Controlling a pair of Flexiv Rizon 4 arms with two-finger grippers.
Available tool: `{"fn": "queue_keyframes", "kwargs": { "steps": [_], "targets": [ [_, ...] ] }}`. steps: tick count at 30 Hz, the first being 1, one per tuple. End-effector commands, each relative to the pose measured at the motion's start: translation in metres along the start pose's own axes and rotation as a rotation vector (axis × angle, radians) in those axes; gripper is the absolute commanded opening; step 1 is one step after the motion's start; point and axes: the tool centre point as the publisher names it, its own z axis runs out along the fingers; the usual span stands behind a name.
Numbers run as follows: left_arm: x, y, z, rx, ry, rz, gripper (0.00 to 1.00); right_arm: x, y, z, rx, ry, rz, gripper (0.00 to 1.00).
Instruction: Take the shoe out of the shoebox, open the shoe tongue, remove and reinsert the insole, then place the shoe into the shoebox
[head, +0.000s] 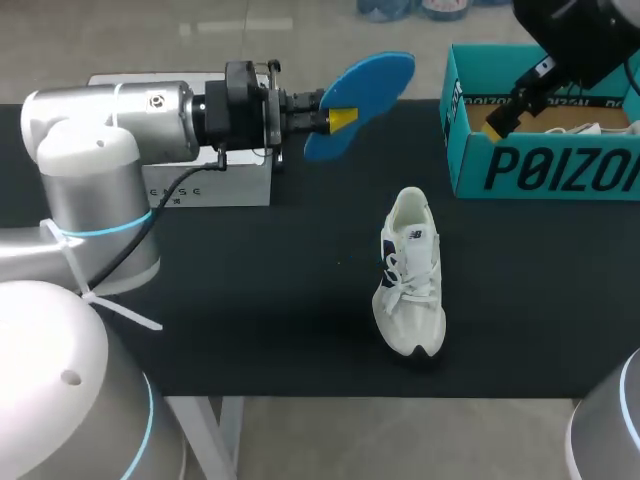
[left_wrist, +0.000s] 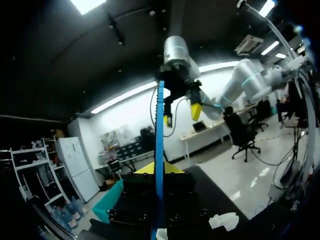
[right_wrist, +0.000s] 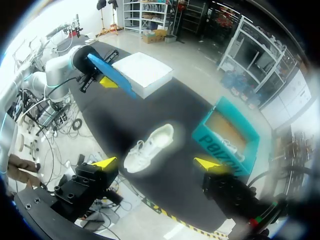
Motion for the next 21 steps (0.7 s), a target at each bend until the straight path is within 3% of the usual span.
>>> {"fn": "queue_keyframes", "kwargs": {
  "steps": [1, 4, 7, 21],
  "targets": [
    [-0.031, -0.012, 0.008, 0.059, 0.046, 0.372, 0.00, 0.000, 0.002, 0.001, 0.004, 0.001, 0.001, 1.00],
    [-0.042, -0.025, 0.012, 0.073, 0.047, 0.500, 0.00, 0.000, 0.002, 0.001, 0.004, 0.001, 0.001, 1.00],
    [-0.053, -0.035, 0.018, 0.021, 0.050, 0.527, 0.00, 0.000, 0.002, 0.001, 0.004, 0.001, 0.001, 1.00],
    [-0.053, -0.035, 0.018, 0.021, 0.050, 0.527, 0.00, 0.000, 0.002, 0.001, 0.004, 0.001, 0.001, 1.00]
  ]
}}
